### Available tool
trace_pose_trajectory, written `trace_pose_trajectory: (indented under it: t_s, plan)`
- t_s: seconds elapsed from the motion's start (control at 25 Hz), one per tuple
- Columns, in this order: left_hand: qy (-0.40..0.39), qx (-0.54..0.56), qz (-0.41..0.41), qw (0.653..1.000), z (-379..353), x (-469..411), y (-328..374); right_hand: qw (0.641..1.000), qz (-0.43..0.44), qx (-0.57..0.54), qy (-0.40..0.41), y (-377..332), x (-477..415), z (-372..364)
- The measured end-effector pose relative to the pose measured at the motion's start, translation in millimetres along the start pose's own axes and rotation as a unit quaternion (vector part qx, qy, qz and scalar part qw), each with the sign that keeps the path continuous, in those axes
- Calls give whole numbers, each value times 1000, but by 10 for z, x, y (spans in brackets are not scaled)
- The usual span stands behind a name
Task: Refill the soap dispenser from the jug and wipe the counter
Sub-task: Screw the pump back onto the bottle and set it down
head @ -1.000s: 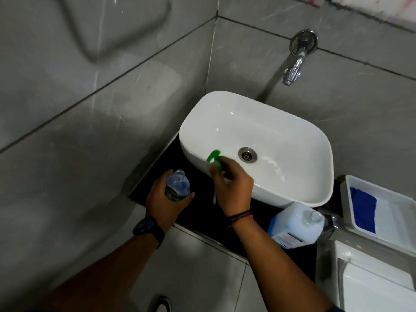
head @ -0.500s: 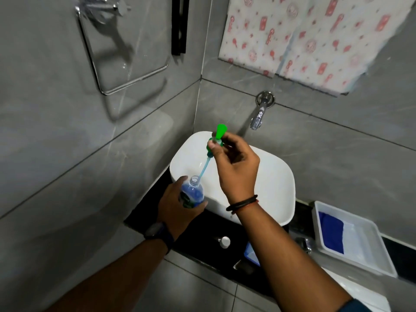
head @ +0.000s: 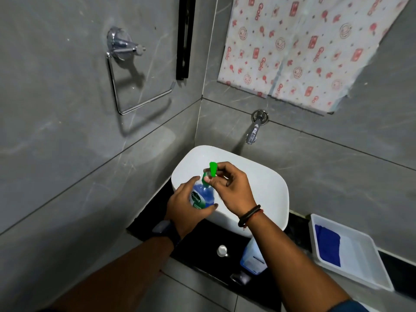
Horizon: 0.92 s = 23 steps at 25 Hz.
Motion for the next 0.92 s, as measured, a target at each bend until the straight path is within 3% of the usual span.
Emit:
trace_pose_trajectory:
  t_s: [0.24, 0.4, 0.6, 0.76, 0.92]
  plan:
    - [-1, -1, -13, 1000, 75, 30, 181, 993, 9, 109, 49, -129, 64, 42]
    - [-24, 14, -6, 1000, 101, 12, 221, 999, 20, 47, 6, -173, 97, -21]
    - [-15, 33, -20, 999, 95, 24, 289, 992, -11, 75, 97, -190, 141, 49]
    - [-16, 38, -19, 999, 77, 23, 274, 996, -7, 65, 58, -129, 172, -18]
    - [-6, 38, -29, 999, 76, 41, 321, 990, -44, 72, 113, -59, 157, 26]
Point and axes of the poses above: each hand's wrist, its own x-axis away from the middle knuckle, its own z-axis out of the back of the hand, y = z × x, the point moved 6 cm from there along -x, towards the middle knuckle, and after that the axes turned 13 degrees about -y, right-handed, at the moved point
